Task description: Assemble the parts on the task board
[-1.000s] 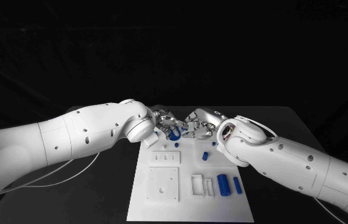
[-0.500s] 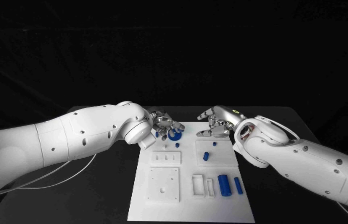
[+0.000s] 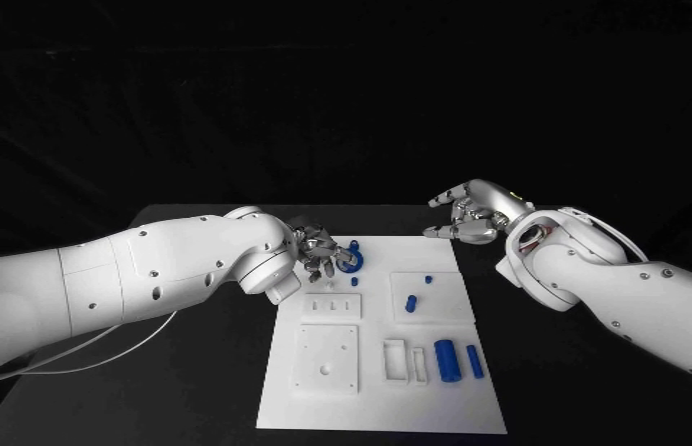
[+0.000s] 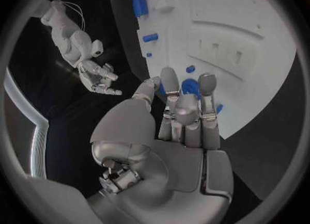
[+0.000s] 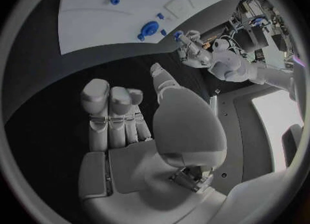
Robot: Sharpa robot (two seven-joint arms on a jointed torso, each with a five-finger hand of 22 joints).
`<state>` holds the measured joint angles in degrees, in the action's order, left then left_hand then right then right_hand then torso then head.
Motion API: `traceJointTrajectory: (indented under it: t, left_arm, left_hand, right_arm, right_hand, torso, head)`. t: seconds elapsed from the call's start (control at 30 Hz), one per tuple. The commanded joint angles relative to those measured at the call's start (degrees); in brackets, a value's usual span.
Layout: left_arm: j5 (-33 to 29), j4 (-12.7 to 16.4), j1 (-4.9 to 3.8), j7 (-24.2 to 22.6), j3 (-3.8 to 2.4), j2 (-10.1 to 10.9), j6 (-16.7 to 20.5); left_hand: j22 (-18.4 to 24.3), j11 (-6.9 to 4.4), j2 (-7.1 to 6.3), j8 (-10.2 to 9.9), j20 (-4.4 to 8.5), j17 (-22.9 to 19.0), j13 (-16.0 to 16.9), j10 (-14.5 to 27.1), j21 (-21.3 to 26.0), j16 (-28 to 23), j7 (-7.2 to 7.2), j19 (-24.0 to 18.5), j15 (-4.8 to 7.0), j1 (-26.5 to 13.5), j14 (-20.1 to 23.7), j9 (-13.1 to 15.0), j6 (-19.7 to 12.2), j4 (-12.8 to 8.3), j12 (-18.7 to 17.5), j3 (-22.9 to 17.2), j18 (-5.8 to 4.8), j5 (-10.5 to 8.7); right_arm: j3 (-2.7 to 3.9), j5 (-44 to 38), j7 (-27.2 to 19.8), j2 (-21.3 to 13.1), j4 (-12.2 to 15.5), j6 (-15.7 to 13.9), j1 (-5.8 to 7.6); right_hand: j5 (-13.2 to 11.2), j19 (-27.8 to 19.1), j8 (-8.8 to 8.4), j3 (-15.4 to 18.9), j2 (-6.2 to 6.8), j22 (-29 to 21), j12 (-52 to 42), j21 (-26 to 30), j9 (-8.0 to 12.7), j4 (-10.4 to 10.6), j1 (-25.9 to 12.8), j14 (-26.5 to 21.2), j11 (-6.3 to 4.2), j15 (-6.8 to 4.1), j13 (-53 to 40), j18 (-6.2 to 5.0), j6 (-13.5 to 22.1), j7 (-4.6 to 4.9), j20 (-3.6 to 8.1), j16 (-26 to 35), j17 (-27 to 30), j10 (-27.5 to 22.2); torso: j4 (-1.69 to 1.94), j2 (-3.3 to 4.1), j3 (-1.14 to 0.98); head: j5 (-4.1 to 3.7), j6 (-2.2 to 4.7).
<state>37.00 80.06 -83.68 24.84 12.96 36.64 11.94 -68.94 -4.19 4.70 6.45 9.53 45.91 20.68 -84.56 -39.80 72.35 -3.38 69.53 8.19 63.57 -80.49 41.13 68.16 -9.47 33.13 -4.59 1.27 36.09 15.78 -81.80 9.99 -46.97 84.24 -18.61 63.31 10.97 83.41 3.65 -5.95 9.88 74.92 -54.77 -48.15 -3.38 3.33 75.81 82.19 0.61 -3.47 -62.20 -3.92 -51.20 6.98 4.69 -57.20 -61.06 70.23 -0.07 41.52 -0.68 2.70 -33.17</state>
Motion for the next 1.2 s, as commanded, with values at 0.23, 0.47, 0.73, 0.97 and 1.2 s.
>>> traceJointTrajectory:
  t: [0.23,0.47,0.73,0.97,1.2]
  left_arm:
    - [6.6,3.1,1.65,2.2,0.87,1.7,10.7]
    - [9.1,5.0,3.19,3.4,0.98,2.9,12.0]
    - [10.3,5.9,4.73,3.9,1.01,3.3,10.8]
    - [14.1,6.4,5.23,4.8,1.01,3.5,7.5]
    - [16.7,6.3,5.54,5.6,1.01,3.4,4.9]
  left_hand:
    - [-2.7,-1.33,-0.41,2.9,0.16,3.6,-0.5,-2.2,0.3,2.3,6.11,1.5,0.49,-3.2,-1.6,10.4,7.3,-5.8,3.0,-5.2,-0.03,5.42]
    - [-5.2,-1.37,-0.23,3.1,0.05,3.7,-0.7,-2.2,0.2,3.6,6.17,2.3,0.41,-3.0,-2.0,9.7,7.5,-6.0,4.8,-4.9,-0.09,4.39]
    - [-6.0,-1.4,-0.36,3.2,-0.02,3.7,-0.9,-2.2,0.3,4.0,6.2,2.7,0.35,-2.7,-2.0,9.4,7.6,-6.2,5.1,-5.0,0.0,4.55]
    - [-6.4,-1.4,-0.44,3.3,-0.08,3.6,-1.0,-2.2,0.8,4.2,6.19,2.8,0.3,-2.6,-2.0,9.3,7.7,-6.3,5.3,-4.9,0.03,4.46]
    - [-7.0,-1.38,-0.2,3.6,-0.14,3.1,-1.3,-2.2,1.9,4.3,6.2,3.0,0.28,-2.7,-1.8,9.5,7.4,-5.9,5.3,-4.8,0.0,4.36]
  right_arm:
    - [2.43,3.6,-0.4,0.5,-2.6,-0.3,0.16]
    - [3.88,3.7,-0.4,1.1,-4.0,-0.1,0.3]
    - [4.57,3.7,-0.2,1.4,-4.8,0.4,0.32]
    - [4.67,3.8,-0.1,1.5,-5.0,0.5,0.33]
    - [4.69,3.8,-0.1,1.7,-5.0,0.7,0.33]
  right_hand:
    - [2.4,0.1,-0.33,-0.1,-0.62,6.0,0.4,0.7,0.0,0.2,0.3,-0.1,0.08,0.1,0.4,-0.66,-0.2,0.0,-0.32,0.4,0.2,-0.5]
    - [3.9,0.1,-0.36,-0.2,-0.38,6.0,0.3,0.7,0.1,0.1,0.4,-0.1,0.09,0.1,0.5,-0.65,0.5,0.06,-0.31,0.3,0.2,-0.5]
    - [4.9,0.1,-0.35,-0.1,-0.33,6.0,0.3,0.9,0.1,0.3,0.3,-0.1,0.09,0.1,0.7,-0.66,0.4,0.06,-0.31,0.4,0.2,-0.5]
    - [5.6,0.1,-0.36,0.0,-0.37,6.0,0.3,0.9,0.1,0.4,0.1,-0.1,0.07,0.09,0.8,-0.66,0.5,0.06,-0.3,0.3,0.2,-0.6]
    - [6.0,0.1,-0.35,0.0,-0.37,6.0,0.2,0.9,0.1,0.4,0.1,-0.1,0.07,0.09,0.8,-0.66,0.4,0.06,-0.3,0.3,0.2,-0.6]
  torso:
    - [0.19,0.18,-0.01]
    - [0.33,0.26,-0.13]
    - [0.15,0.26,-0.11]
    - [0.27,0.25,-0.08]
    - [0.29,0.2,-0.11]
  head:
    - [0.98,-1.3]
    - [0.72,-2.1]
    - [0.76,-2.53]
    - [0.59,-2.99]
    - [0.7,-3.25]
